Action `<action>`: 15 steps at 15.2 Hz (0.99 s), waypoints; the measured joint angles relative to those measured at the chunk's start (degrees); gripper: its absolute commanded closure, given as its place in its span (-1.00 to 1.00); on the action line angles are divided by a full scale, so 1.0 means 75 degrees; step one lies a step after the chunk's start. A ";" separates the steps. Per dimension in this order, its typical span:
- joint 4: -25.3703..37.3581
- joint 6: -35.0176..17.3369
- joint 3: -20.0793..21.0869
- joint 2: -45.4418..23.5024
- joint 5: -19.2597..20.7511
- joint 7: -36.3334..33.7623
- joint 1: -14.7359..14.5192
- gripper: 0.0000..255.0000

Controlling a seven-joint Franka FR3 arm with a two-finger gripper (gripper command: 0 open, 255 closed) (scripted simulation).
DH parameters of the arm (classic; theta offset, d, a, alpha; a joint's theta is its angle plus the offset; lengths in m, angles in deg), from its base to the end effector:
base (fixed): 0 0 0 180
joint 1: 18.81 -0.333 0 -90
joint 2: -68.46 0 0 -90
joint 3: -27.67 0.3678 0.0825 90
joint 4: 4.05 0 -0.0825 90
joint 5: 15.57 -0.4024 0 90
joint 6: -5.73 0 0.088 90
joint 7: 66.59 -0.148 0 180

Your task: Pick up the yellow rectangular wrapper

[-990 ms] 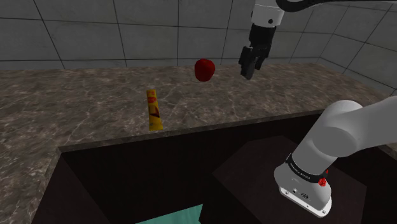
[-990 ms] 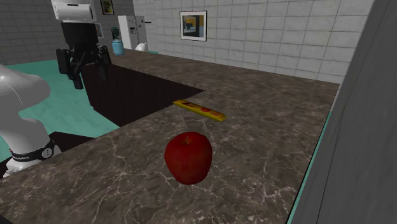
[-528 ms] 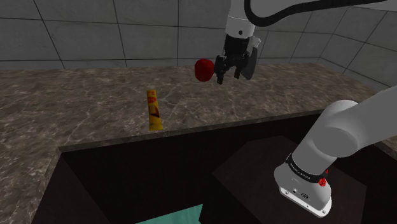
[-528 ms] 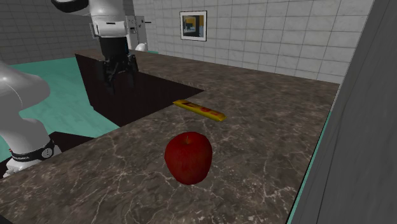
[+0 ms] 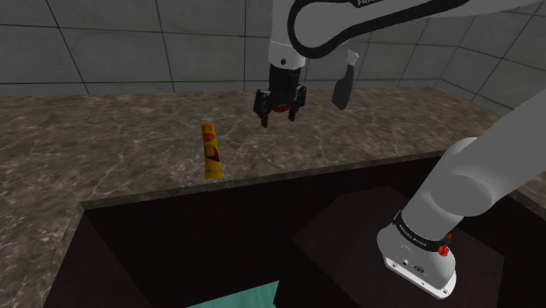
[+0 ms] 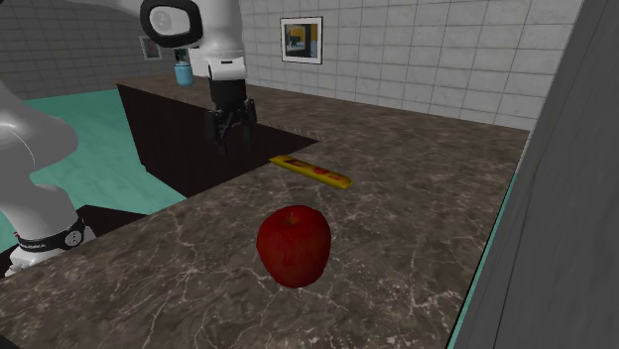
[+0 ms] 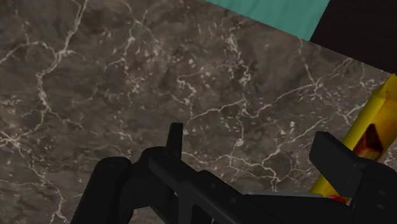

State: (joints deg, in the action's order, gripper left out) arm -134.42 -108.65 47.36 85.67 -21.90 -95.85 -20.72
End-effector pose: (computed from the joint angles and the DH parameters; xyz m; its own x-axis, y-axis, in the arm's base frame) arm 0.4270 0.1886 0.4713 0.9814 -0.1918 0.0055 -0.1918 -0.9814 -0.0043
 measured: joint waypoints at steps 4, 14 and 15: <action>0.0834 -0.0389 0.0355 -0.1197 0.0271 -0.0831 0.0026 -1.00; 0.3450 -0.0792 0.0689 -0.4266 0.1467 -0.2988 -0.0497 -1.00; 0.3827 -0.0776 0.0662 -0.4630 0.1610 -0.3183 -0.0610 -1.00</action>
State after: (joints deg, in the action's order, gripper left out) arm -105.72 -114.46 52.33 50.95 -9.83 -119.72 -25.30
